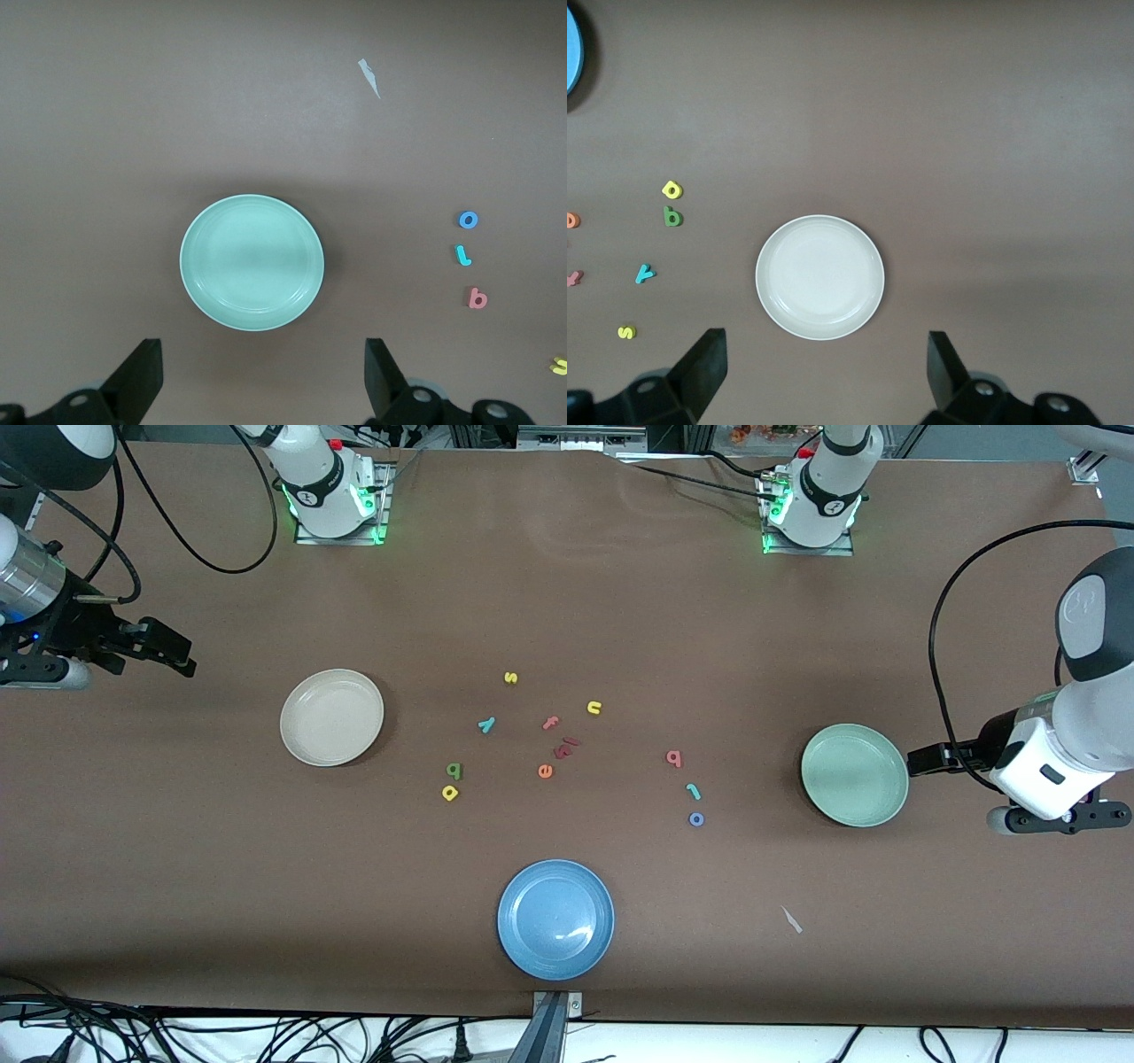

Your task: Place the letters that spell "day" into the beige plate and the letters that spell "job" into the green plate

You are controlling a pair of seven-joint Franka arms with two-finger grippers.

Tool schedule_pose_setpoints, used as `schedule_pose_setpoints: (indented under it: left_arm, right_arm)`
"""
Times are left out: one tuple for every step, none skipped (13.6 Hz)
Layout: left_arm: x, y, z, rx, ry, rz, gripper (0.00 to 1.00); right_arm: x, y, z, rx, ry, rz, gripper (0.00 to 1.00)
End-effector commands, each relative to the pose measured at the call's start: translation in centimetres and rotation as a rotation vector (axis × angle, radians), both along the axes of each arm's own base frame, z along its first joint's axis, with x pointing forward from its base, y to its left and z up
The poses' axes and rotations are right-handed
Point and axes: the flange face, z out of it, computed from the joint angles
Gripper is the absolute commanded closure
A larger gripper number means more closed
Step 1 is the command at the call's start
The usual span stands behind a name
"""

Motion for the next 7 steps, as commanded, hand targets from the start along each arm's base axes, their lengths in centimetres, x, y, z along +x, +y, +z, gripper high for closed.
schedule_pose_setpoints:
  left_arm:
    - [-0.31, 0.21, 0.78, -0.029, 0.001, 0.0, 0.0]
    - [-0.31, 0.21, 0.78, -0.029, 0.001, 0.0, 0.0]
    - [-0.31, 0.21, 0.78, -0.029, 0.001, 0.001, 0.0]
    - [-0.31, 0.23, 0.77, -0.027, 0.001, 0.0, 0.0]
    - [-0.31, 0.23, 0.77, -0.027, 0.001, 0.0, 0.0]
    - [-0.34, 0.21, 0.88, -0.029, 0.0, 0.001, 0.0]
    - [-0.34, 0.11, 0.88, -0.029, 0.0, 0.0, 0.0]
  right_arm:
    - [0.06, 0.22, 0.65, -0.013, -0.002, 0.015, 0.0]
    - [0.04, 0.21, 0.64, -0.015, -0.001, 0.019, 0.0]
    - [-0.03, 0.29, 0.69, -0.015, 0.001, 0.019, 0.0]
    - [0.04, 0.29, 0.64, -0.015, -0.001, 0.02, 0.0]
    - [0.04, 0.29, 0.64, -0.015, -0.001, 0.019, 0.0]
    - [0.05, 0.37, 0.71, -0.016, -0.003, 0.02, 0.0]
    - [0.01, 0.71, 0.87, -0.016, -0.006, 0.026, 0.0]
